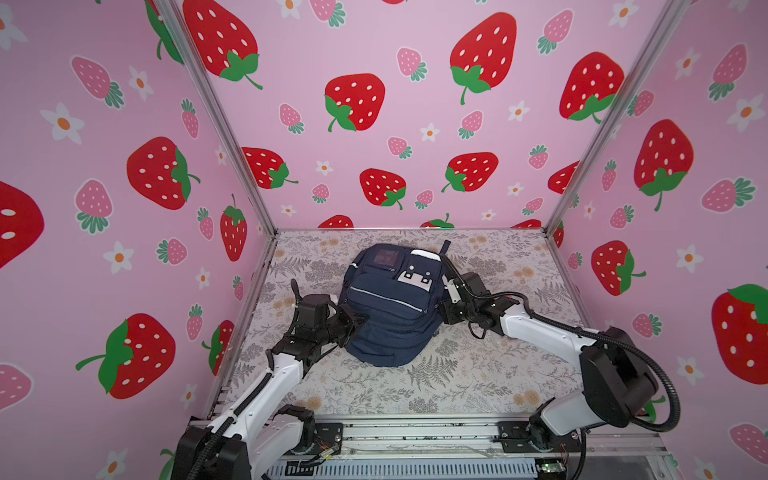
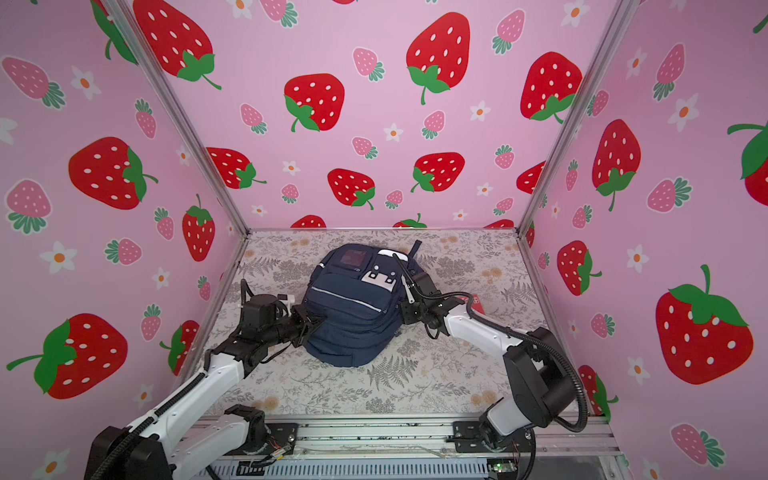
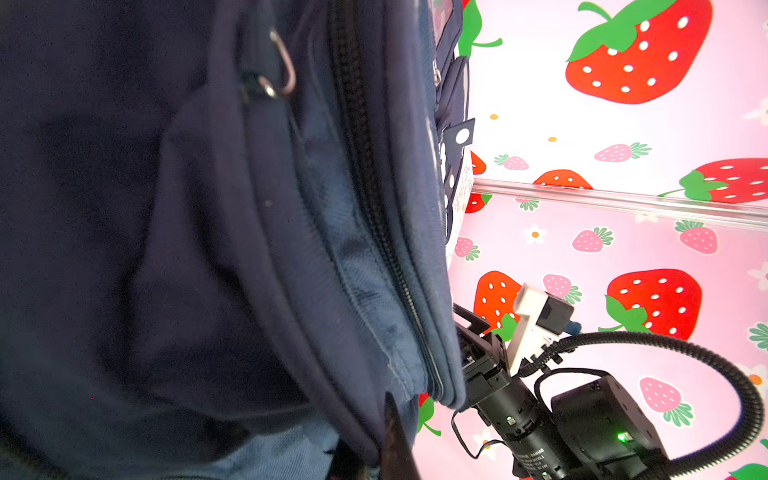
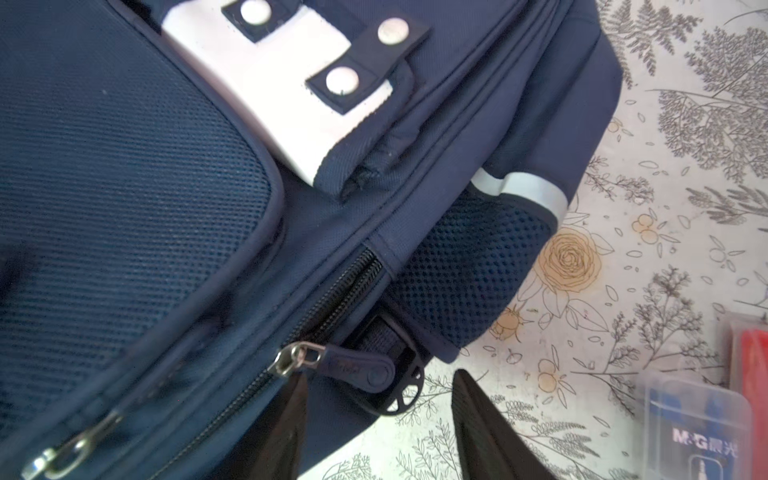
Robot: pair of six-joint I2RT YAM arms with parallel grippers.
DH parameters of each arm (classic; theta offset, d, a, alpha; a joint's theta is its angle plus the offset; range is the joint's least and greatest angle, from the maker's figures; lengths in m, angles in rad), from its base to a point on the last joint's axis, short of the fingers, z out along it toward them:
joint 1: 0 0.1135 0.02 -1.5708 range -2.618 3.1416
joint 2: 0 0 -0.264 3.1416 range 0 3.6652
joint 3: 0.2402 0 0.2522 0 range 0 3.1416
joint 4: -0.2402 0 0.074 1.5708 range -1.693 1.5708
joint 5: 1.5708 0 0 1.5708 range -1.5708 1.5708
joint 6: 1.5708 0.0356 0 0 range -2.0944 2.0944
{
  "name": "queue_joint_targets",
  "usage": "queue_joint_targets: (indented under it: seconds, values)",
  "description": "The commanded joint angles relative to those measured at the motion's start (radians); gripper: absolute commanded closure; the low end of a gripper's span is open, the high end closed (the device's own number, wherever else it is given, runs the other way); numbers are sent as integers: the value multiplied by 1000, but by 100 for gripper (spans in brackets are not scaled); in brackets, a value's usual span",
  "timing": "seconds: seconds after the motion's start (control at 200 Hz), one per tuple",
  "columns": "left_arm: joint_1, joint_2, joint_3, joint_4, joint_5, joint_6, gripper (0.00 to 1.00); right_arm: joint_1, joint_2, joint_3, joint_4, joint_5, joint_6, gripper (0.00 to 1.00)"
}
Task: Pack the student bag
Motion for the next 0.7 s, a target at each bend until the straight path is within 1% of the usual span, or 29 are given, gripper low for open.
queue_joint_targets:
  seconds: [0.0,0.22,0.315,0.345,0.46,0.56,0.675,0.685,0.695]
  values:
    - [-2,-10,23,27,5,7,100,-3,32,37,26,-7,-26,42]
    - [-1,-1,31,21,10,18,100,-15,109,91,6,62,-24,47]
    - [-1,-2,28,21,12,19,100,-20,126,126,-36,92,-14,48]
    - [-1,-2,28,22,12,18,100,-18,120,132,-41,95,-15,51]
    - [-1,-4,29,23,16,15,100,3,28,107,-45,92,-8,51]
    - [-1,-4,38,25,19,13,100,54,-106,37,17,44,-9,49]
    - [-1,7,59,23,35,26,100,65,-232,-53,116,-114,-5,49]
    - [-1,9,63,20,38,30,98,63,-240,-60,126,-125,-5,49]
    - [-1,11,68,16,40,36,91,63,-245,-65,136,-136,-6,49]
